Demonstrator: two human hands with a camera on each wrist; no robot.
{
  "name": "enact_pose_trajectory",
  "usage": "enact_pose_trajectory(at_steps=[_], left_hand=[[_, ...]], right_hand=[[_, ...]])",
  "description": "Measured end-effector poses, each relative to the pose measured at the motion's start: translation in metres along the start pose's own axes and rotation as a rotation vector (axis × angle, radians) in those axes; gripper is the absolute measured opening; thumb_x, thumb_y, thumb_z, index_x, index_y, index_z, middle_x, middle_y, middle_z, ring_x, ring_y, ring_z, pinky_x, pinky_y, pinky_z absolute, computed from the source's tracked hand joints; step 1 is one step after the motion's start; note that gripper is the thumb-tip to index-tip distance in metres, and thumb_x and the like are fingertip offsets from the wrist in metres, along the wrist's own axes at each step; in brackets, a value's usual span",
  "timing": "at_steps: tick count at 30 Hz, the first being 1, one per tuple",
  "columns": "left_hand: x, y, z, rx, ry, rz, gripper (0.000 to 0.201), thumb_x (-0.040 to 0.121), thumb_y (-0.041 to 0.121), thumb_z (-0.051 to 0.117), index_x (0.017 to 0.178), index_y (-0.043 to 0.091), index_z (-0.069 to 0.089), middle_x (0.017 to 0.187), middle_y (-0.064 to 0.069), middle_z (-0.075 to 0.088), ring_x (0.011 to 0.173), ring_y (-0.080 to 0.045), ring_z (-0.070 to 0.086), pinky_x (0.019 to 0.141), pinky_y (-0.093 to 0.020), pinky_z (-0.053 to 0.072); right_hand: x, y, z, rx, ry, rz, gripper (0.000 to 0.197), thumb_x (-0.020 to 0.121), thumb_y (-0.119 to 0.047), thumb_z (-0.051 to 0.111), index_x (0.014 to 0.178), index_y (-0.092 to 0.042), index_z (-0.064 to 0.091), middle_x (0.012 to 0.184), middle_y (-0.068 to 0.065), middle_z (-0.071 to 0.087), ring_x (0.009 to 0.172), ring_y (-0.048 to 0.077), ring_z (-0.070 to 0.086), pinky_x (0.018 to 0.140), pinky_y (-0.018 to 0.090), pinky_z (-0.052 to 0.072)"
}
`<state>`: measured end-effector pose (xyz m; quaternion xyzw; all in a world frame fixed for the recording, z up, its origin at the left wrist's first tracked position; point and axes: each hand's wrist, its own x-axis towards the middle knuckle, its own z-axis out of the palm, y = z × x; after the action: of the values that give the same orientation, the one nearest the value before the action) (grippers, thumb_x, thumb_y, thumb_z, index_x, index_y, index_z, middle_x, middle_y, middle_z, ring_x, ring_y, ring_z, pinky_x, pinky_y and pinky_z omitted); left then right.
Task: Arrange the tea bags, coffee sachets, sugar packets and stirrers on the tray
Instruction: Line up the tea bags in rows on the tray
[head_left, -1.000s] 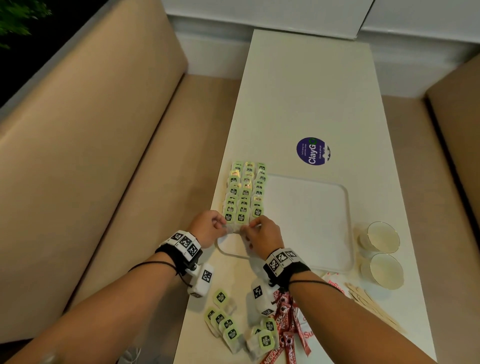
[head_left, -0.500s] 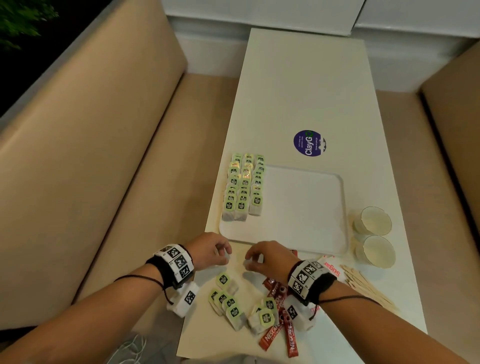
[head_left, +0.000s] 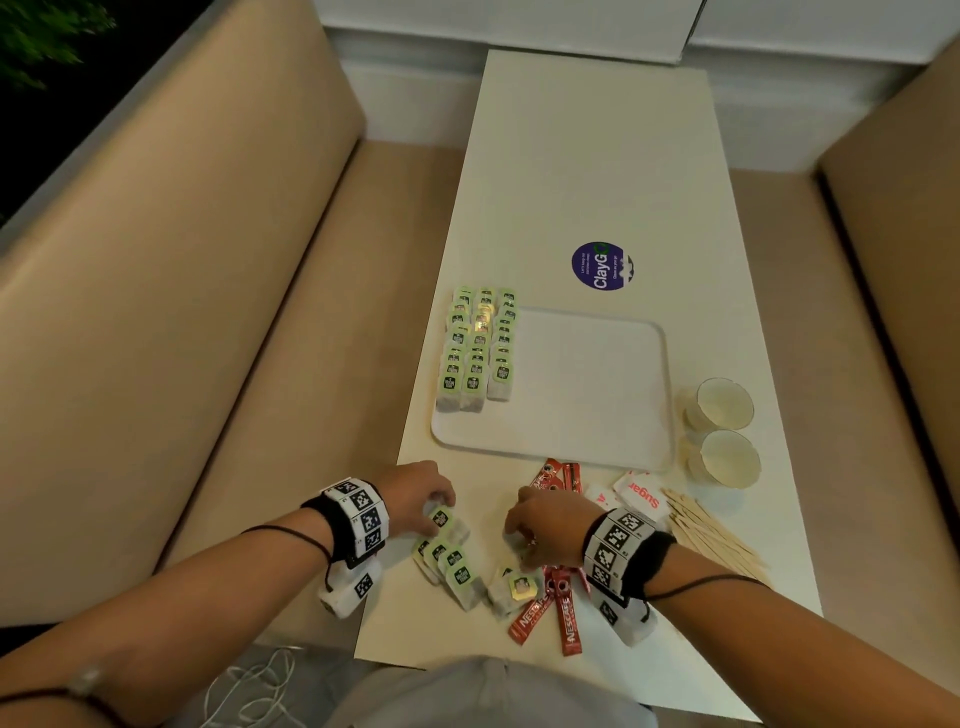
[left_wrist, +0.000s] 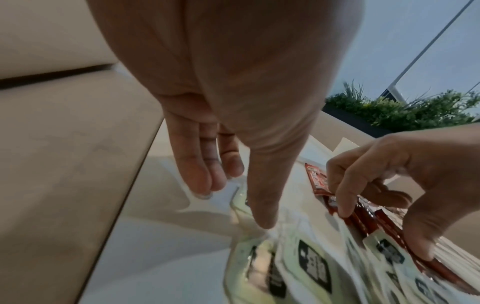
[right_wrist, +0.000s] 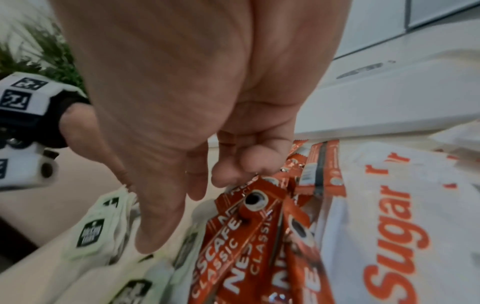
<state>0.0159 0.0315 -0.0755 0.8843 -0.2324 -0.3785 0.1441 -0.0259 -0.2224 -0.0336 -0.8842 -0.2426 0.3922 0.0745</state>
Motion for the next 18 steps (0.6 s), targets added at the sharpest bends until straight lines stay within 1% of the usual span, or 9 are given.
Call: enact_pose_trajectory(at_steps=[2,4,7,9,10,12,14,17,18], left_hand=[[-0.002,0.0,0.002,0.03,-0.004,-0.007,0.042,0.079,0.032,0.083,0.117,0.026,0.066,0.102,0.009,0.041,0.088,-0.014,0.051,0.082,-0.029,0.048],[-0.003,0.001,0.004,0.043,0.003,-0.014,0.036,0.08,0.03,0.082,0.112,0.026,0.066,0.103,0.009,0.042,0.09,-0.017,0.054,0.084,-0.033,0.05],[-0.006,0.004,0.004,0.036,0.027,-0.041,0.027,0.081,0.029,0.081,0.104,0.023,0.067,0.101,0.01,0.044,0.092,-0.02,0.059,0.085,-0.036,0.051],[-0.007,0.005,0.002,0.013,0.036,-0.051,0.022,0.081,0.027,0.079,0.099,0.02,0.069,0.099,0.009,0.049,0.093,-0.02,0.06,0.086,-0.036,0.052],[-0.008,0.006,0.001,0.002,0.031,-0.048,0.018,0.081,0.026,0.078,0.096,0.019,0.069,0.097,0.008,0.053,0.092,-0.02,0.061,0.085,-0.035,0.052],[-0.01,0.009,-0.003,-0.036,0.032,-0.045,0.01,0.081,0.024,0.076,0.086,0.023,0.068,0.09,0.008,0.063,0.086,-0.017,0.064,0.079,-0.031,0.053],[-0.012,0.012,-0.006,-0.121,0.069,-0.056,0.012,0.081,0.02,0.072,0.078,0.028,0.063,0.082,0.011,0.066,0.078,-0.011,0.063,0.072,-0.026,0.052],[-0.014,0.019,-0.01,-0.223,0.138,-0.042,0.01,0.083,0.016,0.069,0.083,0.025,0.065,0.073,0.017,0.059,0.066,0.001,0.053,0.062,-0.016,0.042],[-0.014,0.022,-0.012,-0.26,0.145,-0.04,0.009,0.084,0.015,0.069,0.086,0.024,0.066,0.072,0.017,0.057,0.063,0.002,0.051,0.061,-0.014,0.04]], right_hand=[[-0.002,-0.003,0.001,-0.066,-0.027,0.006,0.053,0.081,-0.043,0.079,0.13,-0.028,0.062,0.123,-0.002,0.053,0.102,0.026,0.062,0.087,0.042,0.057],[-0.003,-0.006,0.005,-0.13,-0.045,0.004,0.05,0.082,-0.044,0.079,0.126,-0.024,0.065,0.124,0.0,0.053,0.099,0.027,0.063,0.084,0.042,0.059],[-0.005,-0.011,0.011,-0.176,-0.051,0.01,0.05,0.082,-0.043,0.08,0.124,-0.02,0.067,0.127,0.003,0.052,0.096,0.027,0.063,0.082,0.042,0.06],[-0.006,-0.013,0.015,-0.192,-0.041,0.011,0.047,0.084,-0.039,0.078,0.124,-0.016,0.067,0.128,0.004,0.052,0.095,0.027,0.063,0.081,0.041,0.06],[-0.007,-0.014,0.016,-0.203,-0.028,0.01,0.045,0.085,-0.037,0.077,0.123,-0.015,0.067,0.128,0.004,0.052,0.094,0.027,0.063,0.081,0.041,0.06],[-0.009,-0.015,0.018,-0.22,0.015,0.006,0.041,0.088,-0.034,0.075,0.122,-0.013,0.066,0.125,0.005,0.052,0.092,0.028,0.063,0.08,0.042,0.06],[-0.01,-0.016,0.019,-0.21,0.044,0.008,0.036,0.09,-0.03,0.073,0.12,-0.013,0.066,0.122,0.005,0.053,0.091,0.027,0.063,0.08,0.042,0.06],[-0.011,-0.016,0.019,-0.166,0.05,-0.005,0.019,0.092,-0.022,0.069,0.109,-0.014,0.067,0.111,0.002,0.059,0.093,0.025,0.065,0.084,0.041,0.059],[-0.011,-0.016,0.017,-0.147,0.052,-0.006,0.012,0.093,-0.02,0.067,0.104,-0.015,0.068,0.104,0.001,0.063,0.091,0.023,0.065,0.084,0.04,0.058]])
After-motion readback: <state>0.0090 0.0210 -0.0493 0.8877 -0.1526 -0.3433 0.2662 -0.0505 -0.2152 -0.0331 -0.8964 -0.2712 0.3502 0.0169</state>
